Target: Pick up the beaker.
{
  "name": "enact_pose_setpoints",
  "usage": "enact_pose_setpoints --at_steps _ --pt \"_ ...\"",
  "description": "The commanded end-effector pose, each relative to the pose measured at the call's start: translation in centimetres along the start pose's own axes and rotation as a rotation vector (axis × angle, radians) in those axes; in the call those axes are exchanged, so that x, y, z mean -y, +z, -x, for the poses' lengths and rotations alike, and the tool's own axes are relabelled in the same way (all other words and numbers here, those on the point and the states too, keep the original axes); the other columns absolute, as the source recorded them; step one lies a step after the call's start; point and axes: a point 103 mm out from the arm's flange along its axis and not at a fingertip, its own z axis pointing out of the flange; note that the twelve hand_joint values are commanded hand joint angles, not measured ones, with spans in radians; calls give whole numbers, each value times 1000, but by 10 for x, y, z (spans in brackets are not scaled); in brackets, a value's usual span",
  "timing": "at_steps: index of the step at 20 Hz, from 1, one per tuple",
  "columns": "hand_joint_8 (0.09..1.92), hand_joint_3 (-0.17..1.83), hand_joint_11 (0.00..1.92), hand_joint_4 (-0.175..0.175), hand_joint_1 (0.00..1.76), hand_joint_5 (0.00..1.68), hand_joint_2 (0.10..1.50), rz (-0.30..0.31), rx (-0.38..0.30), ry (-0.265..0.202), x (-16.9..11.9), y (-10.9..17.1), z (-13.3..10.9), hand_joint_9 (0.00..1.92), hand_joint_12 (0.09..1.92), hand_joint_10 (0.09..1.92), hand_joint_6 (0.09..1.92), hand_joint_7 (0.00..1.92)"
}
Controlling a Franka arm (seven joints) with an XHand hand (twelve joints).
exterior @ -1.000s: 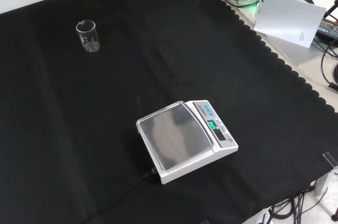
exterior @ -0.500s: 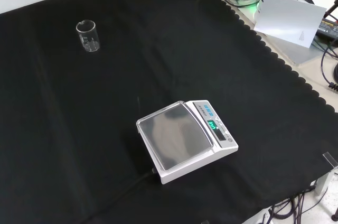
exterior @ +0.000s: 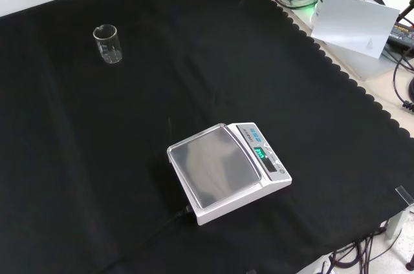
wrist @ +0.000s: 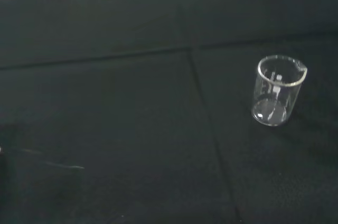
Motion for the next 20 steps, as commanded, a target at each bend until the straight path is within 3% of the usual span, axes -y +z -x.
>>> enact_pose_setpoints --at_steps 1,5,8,20 --pt "734 246 0 -5 463 144 664 6 -77 60 -93 41 59 182 1357 832 87 26" --pt "728 233 0 15 473 124 675 -30 -110 105 -128 73 86 162 1329 832 87 9" --pt "676 224 0 21 494 111 686 -54 -97 132 -149 101 101 133 1294 831 87 0" --pt "370 178 0 27 525 25 711 -143 -147 154 -228 180 125 22 1084 824 87 0"
